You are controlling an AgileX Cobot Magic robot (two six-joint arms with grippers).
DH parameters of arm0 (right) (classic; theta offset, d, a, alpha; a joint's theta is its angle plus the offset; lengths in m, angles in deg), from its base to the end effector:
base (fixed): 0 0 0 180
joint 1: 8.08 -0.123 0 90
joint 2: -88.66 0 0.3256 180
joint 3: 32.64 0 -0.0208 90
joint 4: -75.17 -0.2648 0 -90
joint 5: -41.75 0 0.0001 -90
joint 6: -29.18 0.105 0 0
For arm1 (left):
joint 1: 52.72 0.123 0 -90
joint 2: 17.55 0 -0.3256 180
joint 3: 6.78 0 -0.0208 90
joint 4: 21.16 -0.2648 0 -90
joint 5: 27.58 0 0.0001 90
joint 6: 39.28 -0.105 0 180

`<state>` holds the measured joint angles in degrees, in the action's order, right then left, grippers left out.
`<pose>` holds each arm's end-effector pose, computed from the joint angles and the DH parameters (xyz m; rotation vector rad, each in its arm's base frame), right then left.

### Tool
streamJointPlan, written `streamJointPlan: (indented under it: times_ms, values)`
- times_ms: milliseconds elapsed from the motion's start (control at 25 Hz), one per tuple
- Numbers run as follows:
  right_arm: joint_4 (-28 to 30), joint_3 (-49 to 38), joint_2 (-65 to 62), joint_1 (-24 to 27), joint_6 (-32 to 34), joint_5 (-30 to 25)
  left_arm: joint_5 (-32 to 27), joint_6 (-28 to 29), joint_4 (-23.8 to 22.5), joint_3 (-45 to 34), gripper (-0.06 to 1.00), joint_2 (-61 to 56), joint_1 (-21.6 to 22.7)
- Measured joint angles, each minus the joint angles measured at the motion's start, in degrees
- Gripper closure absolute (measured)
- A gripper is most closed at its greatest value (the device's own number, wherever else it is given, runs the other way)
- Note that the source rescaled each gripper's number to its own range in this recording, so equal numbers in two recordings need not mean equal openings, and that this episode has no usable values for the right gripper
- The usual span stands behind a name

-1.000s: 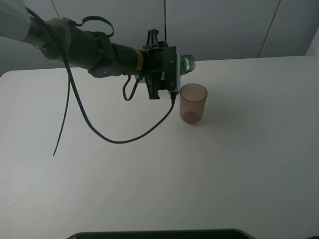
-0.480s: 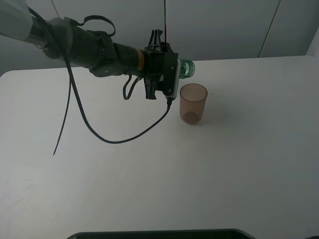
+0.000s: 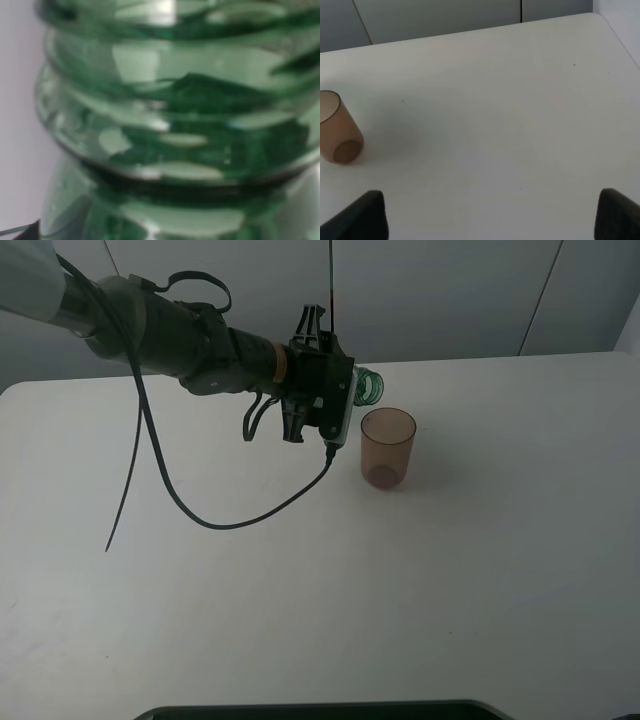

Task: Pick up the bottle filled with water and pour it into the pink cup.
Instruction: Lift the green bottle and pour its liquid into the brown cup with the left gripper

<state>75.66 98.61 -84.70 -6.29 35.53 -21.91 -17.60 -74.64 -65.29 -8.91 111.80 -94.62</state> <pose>-0.0256 0.0000 0.2771 0.1482 2.0727 0.0384 0.3672 -0.3464 0.1562 1.9251 1.0103 0.2412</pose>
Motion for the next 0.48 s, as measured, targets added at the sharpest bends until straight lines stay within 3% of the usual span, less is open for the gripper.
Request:
streamJointPlan:
  times_ms: [480]
  values:
    - [0.0,0.0,0.0,0.0,0.0,0.0,-3.75,-0.1,0.0,3.51,0.92,0.13,0.0]
